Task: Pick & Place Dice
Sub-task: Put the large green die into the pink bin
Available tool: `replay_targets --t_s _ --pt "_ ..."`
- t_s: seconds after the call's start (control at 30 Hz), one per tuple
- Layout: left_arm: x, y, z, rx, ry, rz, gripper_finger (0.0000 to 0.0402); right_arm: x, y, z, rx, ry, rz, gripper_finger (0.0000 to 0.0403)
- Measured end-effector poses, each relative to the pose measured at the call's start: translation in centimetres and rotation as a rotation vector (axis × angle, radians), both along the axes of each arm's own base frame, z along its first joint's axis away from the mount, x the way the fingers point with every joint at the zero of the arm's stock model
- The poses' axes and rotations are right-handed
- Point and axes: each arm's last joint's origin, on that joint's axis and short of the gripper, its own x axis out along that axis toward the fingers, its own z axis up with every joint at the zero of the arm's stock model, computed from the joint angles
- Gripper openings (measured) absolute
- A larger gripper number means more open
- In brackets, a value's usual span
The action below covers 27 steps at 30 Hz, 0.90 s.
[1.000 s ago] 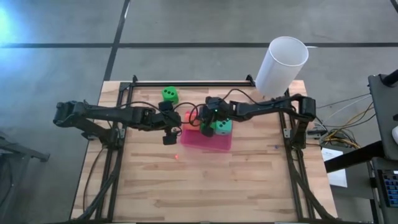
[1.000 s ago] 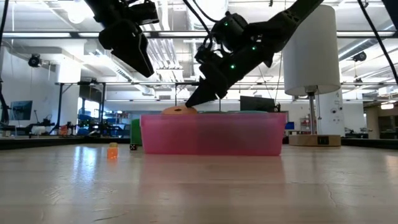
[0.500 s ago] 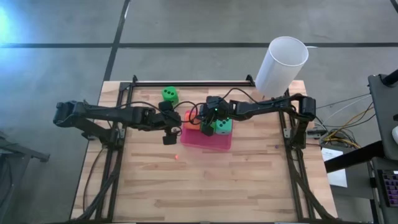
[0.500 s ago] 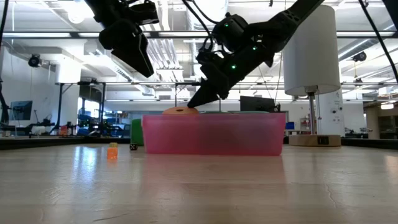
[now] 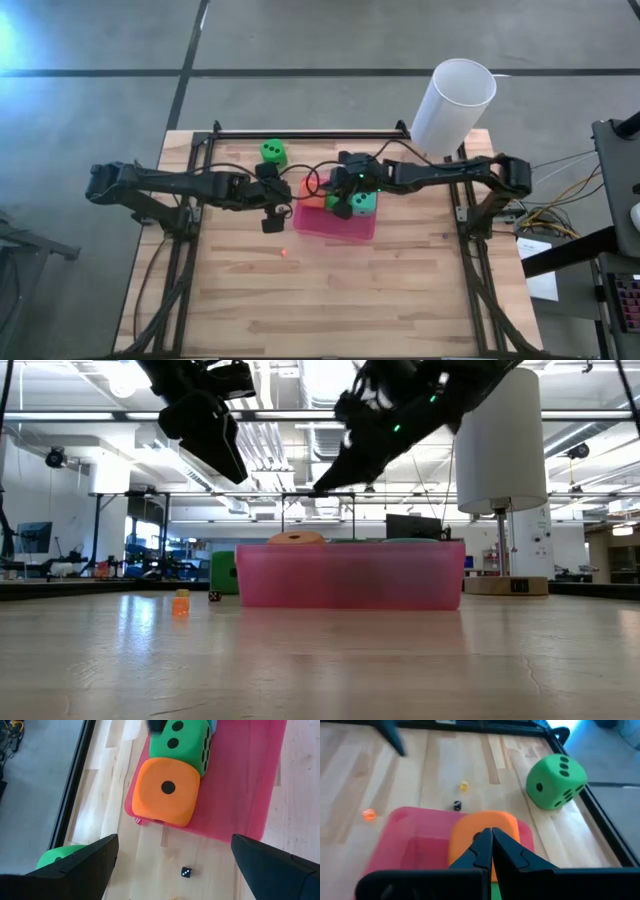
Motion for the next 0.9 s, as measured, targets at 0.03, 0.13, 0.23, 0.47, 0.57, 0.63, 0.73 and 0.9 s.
replay_targets --t_s 0.03,0.13,0.23,0.47,0.57,0.63,0.73,0.9 --pt "0.0 0.0 0.0 -0.001 -0.001 0.001 0.0387 -0.4 0.3 0.5 -0.005 -0.006 0.009 0.0008" --pt "0.0 0.2 0.0 -0.002 -0.001 0.009 0.0388 -1.9 1.2 1.7 -0.010 -0.036 0.030 0.0008" --pt "0.0 0.6 0.0 -0.003 -0.001 0.026 0.0390 -3.6 1.9 2.4 -0.014 -0.059 0.043 0.0008" --pt "-0.4 3.5 0.0 -0.020 -0.015 0.164 0.0387 -7.4 3.2 3.3 -0.018 -0.116 0.066 0.0008" --pt "-0.8 5.6 0.0 -0.048 -0.027 0.256 0.0386 -8.6 3.4 3.6 -0.022 -0.140 0.067 0.0008" --pt "-1.3 7.3 0.0 -0.083 -0.036 0.309 0.0386 -9.2 3.4 3.9 -0.024 -0.157 0.067 0.0008" --pt "-2.2 9.7 -0.1 -0.124 -0.046 0.383 0.0386 -9.6 3.5 4.3 -0.027 -0.175 0.068 0.0008" --pt "-4.2 13.4 -0.1 -0.135 -0.046 0.488 0.0381 -9.6 3.6 4.3 -0.027 -0.175 0.072 0.0008"
